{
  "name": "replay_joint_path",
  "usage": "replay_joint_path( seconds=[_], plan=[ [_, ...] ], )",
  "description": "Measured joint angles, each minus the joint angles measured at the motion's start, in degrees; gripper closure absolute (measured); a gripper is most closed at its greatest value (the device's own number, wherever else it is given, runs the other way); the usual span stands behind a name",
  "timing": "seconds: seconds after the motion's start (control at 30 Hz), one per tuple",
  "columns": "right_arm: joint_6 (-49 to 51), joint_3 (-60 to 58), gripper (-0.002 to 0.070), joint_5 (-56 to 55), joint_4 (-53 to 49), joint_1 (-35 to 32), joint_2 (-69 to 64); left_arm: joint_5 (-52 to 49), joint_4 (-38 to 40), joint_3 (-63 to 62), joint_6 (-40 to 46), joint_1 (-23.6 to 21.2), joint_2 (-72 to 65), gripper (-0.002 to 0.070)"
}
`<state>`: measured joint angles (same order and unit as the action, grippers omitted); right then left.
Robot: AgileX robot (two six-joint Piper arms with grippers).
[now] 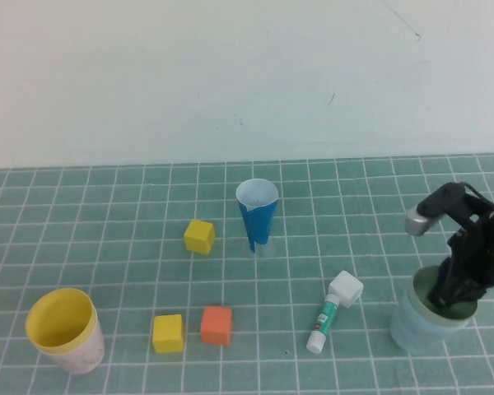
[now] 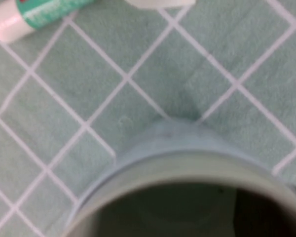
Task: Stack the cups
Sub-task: Pick up the blue cup, then place the blue cup on the yellow cup
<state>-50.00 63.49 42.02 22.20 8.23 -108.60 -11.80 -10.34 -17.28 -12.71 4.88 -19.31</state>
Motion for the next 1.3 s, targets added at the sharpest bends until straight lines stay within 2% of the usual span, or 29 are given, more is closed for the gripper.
replay_joint_path(
  seconds=[0.3,0.4,0.53,0.7,0.8,1.07,1.3],
  plan=[
    [0.81,12.73,0.0627,9.77,1.27,1.54,6.70,-0.13,0.00,0.00,0.00,0.00,0.00,0.0675],
    [0.81,18.86,0.0627,10.30,3.21,5.87,9.52,0.22,-0.38,0.00,-0.10,0.00,0.00,0.0675],
    [0.81,26.86,0.0627,9.44,4.37,15.58,8.33,0.33,-3.35,0.00,-2.81,0.00,0.00,0.0676],
    [0.81,37.58,0.0627,7.06,4.86,28.47,-0.19,0.33,-7.49,0.00,-8.31,-0.72,0.50,0.0676],
    [0.81,43.95,0.0627,6.39,4.86,33.49,-7.18,-0.11,-8.81,0.00,-9.86,-1.20,2.36,0.0675],
    [0.81,60.86,0.0628,8.29,4.86,37.78,-22.56,-2.36,-11.59,0.00,-11.80,-1.52,7.36,0.0676],
    [1.17,69.47,0.0628,11.49,4.75,40.20,-28.71,-2.16,-11.80,0.00,-12.09,-1.52,7.62,0.0676]
  ],
)
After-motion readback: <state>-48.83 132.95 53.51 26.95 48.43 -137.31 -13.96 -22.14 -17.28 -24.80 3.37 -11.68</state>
